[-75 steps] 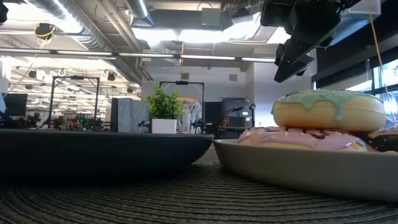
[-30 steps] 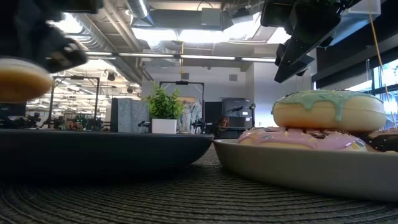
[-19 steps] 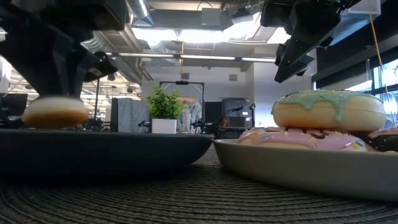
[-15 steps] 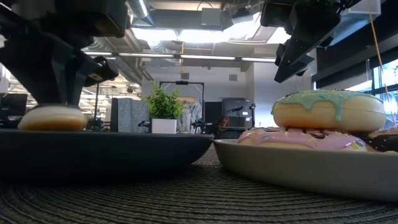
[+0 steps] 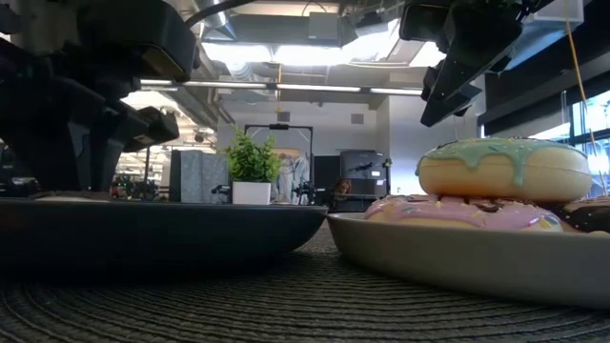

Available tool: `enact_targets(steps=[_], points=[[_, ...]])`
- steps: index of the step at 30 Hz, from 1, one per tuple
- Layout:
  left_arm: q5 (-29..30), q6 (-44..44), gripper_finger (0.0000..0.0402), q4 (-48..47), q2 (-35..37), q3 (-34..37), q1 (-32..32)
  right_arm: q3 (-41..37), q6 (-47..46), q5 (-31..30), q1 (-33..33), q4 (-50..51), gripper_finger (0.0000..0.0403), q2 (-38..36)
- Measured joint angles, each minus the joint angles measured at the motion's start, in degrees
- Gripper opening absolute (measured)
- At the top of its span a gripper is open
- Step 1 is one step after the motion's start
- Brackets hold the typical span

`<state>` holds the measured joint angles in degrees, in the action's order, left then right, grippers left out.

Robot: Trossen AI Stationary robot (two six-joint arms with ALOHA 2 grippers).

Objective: Pick & Place donuts
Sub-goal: Put the small black donut on the black plate

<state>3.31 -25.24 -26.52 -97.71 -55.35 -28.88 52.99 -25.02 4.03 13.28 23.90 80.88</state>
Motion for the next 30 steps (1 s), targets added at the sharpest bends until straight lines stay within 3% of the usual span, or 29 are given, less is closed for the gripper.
enact_targets(steps=[19, 30], points=[[0.20, -0.54, 0.0041, 1.53, 0.00, 0.00, 0.11, 0.00, 0.20, 0.00, -0.01, 0.00, 0.0192, 0.00], [0.12, -0.91, 0.0091, 1.54, 0.00, 0.00, 0.11, 0.00, 0.22, 0.00, 0.00, 0.00, 0.0192, 0.00]])
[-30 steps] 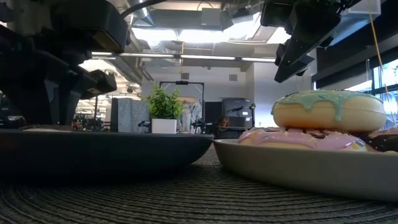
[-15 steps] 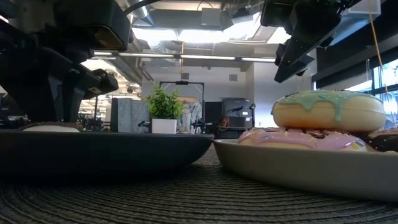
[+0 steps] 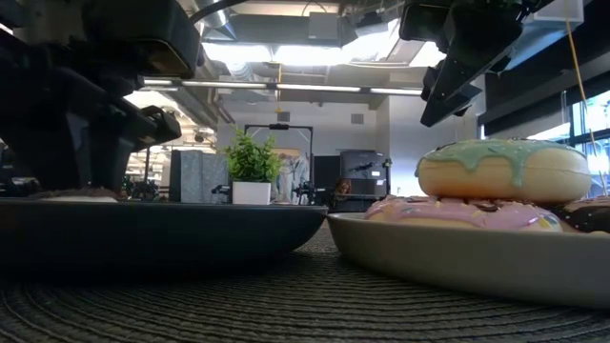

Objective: Pick & Place donuts
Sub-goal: Put the small black donut on the black plate

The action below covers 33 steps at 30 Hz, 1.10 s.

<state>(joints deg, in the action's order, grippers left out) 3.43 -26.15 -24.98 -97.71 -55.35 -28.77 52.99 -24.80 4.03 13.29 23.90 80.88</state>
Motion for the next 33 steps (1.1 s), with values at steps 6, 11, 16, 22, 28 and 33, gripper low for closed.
enact_targets(steps=[6, 11, 16, 22, 28, 33], points=[[-0.05, -0.73, 0.0123, 0.00, 0.00, 0.00, 0.00, 0.00, 0.00, 0.00, -0.01, 0.00, 0.0192, 0.00], [0.05, -3.65, 0.0139, -0.01, 0.00, 0.00, 0.07, 0.00, 0.02, 0.00, -0.01, 0.00, 0.0192, 0.00], [0.08, -5.96, 0.0146, -0.01, 0.00, 0.00, 0.51, 0.00, 0.02, 0.00, -0.01, 0.00, 0.0192, 0.00], [-0.43, -5.86, 0.0142, -0.01, 0.00, 0.00, 0.85, 0.00, 0.02, 0.00, 0.00, 0.00, 0.0192, 0.00], [-1.09, -6.69, 0.0152, -0.01, 0.00, 0.00, 0.81, 0.00, 0.02, 0.00, -0.01, 0.00, 0.0192, 0.00], [-1.13, -7.06, 0.0178, -0.25, 0.00, -0.90, 0.83, 0.00, 1.02, 0.00, -0.01, 0.02, 0.0192, 0.00]])
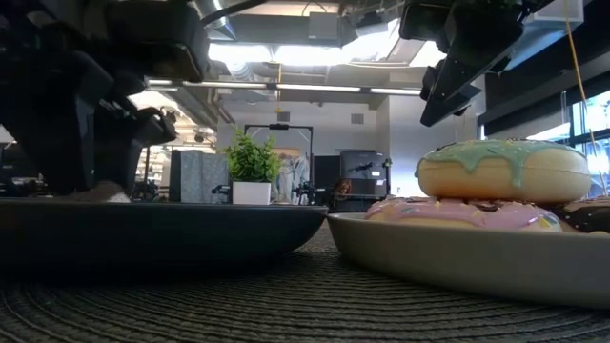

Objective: Pick & Place donuts
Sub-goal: Put the small black donut on the black plate, then put the small brown donut on the black plate

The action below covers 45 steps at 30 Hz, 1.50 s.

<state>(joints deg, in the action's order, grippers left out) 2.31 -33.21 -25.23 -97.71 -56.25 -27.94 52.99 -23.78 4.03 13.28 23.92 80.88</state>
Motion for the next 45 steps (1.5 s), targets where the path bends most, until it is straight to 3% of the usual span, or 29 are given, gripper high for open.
enact_targets(steps=[7, 16, 20, 24, 29, 38, 45], points=[[-0.32, 0.27, 0.0198, -0.67, 0.00, -0.39, 0.00, 0.00, 0.09, -0.01, 0.01, -0.02, 0.0192, 0.00], [-0.50, -2.05, 0.0195, -1.72, 1.70, -1.01, 0.94, 0.00, -0.14, 0.02, 0.02, -0.03, 0.0192, -0.02], [-0.48, -2.05, 0.0196, -1.56, 4.73, -1.07, 2.74, 0.00, -3.02, 2.83, 0.00, 1.58, 0.0192, -0.09], [-0.48, -2.05, 0.0198, -1.17, 8.28, -1.07, 5.15, 0.02, -14.23, 4.70, 0.23, 13.33, 0.0192, -0.58], [-0.08, -1.03, 0.0194, 3.50, 10.70, -1.07, 8.40, 0.00, -28.73, 5.20, 6.19, 25.14, 0.0192, -2.45], [0.61, 3.87, 0.0196, 3.64, 10.67, -1.07, 11.02, 0.00, -49.77, 3.03, 20.43, 30.52, 0.0192, -2.93], [0.62, 3.98, 0.0192, 3.85, 10.67, -1.07, 12.42, -4.38, -67.48, 4.02, 25.88, 31.67, 0.0192, -2.71]])
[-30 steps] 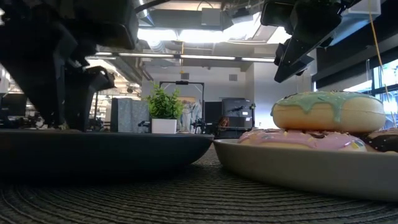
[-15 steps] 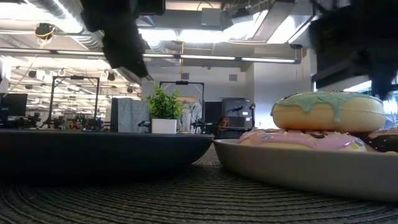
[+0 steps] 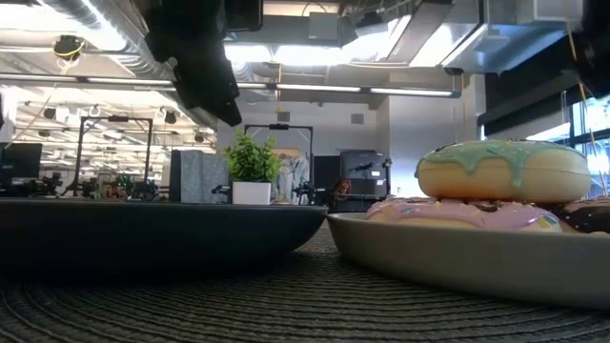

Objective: Pick & Place donuts
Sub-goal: Put the small brown donut on the black plate

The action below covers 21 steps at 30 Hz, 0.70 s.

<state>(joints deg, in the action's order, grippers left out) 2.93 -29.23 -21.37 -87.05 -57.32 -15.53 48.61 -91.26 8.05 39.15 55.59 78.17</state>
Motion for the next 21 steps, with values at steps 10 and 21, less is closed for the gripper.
enact_targets(steps=[10, 21], points=[[-0.56, -0.02, 0.0191, 0.25, 0.00, 0.02, 0.70, -10.43, -3.20, 0.61, 0.81, -11.93, 0.0162, 0.07], [-0.58, -0.17, 0.0194, 0.27, -0.02, 0.04, 0.70, -11.55, -2.86, 0.44, 0.81, -13.89, 0.0101, 0.07]])
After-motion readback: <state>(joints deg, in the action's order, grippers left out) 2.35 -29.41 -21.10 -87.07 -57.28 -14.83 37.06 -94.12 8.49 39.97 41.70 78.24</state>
